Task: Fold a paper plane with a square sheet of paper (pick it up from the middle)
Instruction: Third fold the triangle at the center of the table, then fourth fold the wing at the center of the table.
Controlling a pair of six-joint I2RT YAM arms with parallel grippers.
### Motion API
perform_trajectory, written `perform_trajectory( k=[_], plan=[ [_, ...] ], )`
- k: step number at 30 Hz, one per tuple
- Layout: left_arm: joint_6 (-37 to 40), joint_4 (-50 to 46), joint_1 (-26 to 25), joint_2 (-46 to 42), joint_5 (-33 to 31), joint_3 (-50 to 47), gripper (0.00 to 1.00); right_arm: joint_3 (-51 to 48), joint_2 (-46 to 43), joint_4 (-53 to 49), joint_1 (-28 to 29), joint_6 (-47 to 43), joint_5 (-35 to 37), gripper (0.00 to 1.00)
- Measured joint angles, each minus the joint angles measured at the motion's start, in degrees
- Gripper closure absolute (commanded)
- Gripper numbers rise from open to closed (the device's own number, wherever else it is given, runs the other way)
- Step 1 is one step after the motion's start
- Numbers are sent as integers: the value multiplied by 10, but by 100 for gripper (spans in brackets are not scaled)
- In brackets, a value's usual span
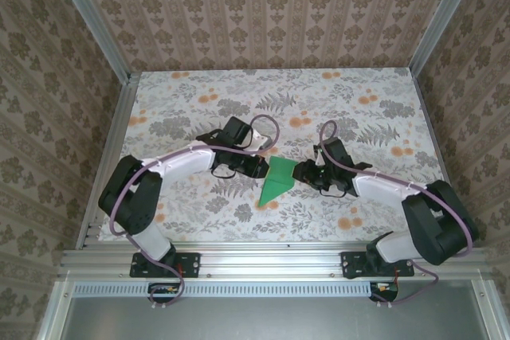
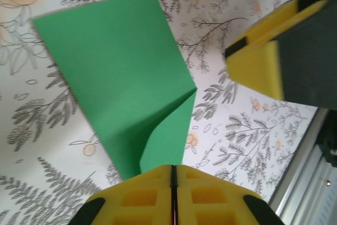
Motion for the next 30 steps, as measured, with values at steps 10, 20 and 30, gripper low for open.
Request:
perform_trajectory(
  k=[10, 20, 30],
  plan=[
    [10, -7, -1, 85, 41, 11, 97, 0, 55, 34, 3, 13, -17, 60],
    [17, -11, -1, 118, 10, 16, 98, -4, 63, 43, 10, 24, -19, 59],
    [21, -7, -8, 128, 3, 16, 99, -5, 77, 59, 16, 35, -22, 59]
  ],
)
